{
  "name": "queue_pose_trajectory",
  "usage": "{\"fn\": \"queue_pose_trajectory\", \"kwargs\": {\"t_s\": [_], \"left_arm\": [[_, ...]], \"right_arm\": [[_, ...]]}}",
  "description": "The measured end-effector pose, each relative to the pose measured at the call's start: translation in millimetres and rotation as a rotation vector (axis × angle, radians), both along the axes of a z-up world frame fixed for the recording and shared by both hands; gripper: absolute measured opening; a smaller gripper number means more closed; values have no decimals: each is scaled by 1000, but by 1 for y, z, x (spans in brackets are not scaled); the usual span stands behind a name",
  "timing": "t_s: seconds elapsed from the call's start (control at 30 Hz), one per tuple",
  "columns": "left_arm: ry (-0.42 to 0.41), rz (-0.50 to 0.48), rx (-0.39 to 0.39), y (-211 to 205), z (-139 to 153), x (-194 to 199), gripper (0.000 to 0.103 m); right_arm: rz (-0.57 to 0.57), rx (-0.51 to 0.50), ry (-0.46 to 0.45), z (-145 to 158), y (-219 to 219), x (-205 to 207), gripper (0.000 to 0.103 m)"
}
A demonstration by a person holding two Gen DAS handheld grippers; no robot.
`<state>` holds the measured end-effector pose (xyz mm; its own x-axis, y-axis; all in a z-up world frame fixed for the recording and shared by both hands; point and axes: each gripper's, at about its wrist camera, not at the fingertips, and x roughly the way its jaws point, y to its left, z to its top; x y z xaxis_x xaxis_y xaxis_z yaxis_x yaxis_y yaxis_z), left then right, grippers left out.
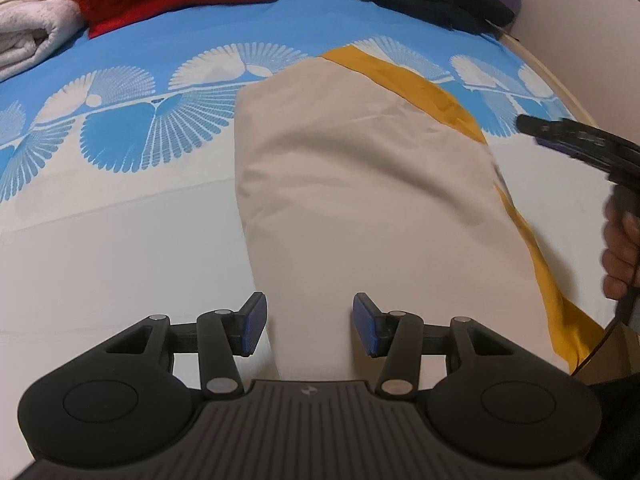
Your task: Fold large clothes
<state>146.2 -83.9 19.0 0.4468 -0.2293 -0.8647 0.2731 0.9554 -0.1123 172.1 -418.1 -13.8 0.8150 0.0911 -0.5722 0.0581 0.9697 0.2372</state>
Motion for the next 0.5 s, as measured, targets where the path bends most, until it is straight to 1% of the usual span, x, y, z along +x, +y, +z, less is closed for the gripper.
{"fn": "queue_pose_trajectory", "kwargs": {"t_s": [0.23,0.33,0.37,0.4,0.43,0.47,0.5], "left_arm": [[-2,35,-7,0,-3,7,53],[-3,55,-12,1,-3,10,53],[-5,63,-16,1,-3,12,53],[-9,72,-23,1,-2,13,53],[-12,77,-31,1,-1,14,53],[-18,83,-43,0,1,15,53],[-25,88,-57,-1,2,17,53]], "right_arm": [[-40,51,118,-36,-2,55,51],[-54,98,178,-53,-6,72,51],[-49,122,190,-57,-8,76,31],[-32,160,179,-58,-10,79,9],[-33,196,156,-55,-12,80,0],[-55,239,96,-49,-17,77,0],[-83,268,73,-46,-24,75,0]]}}
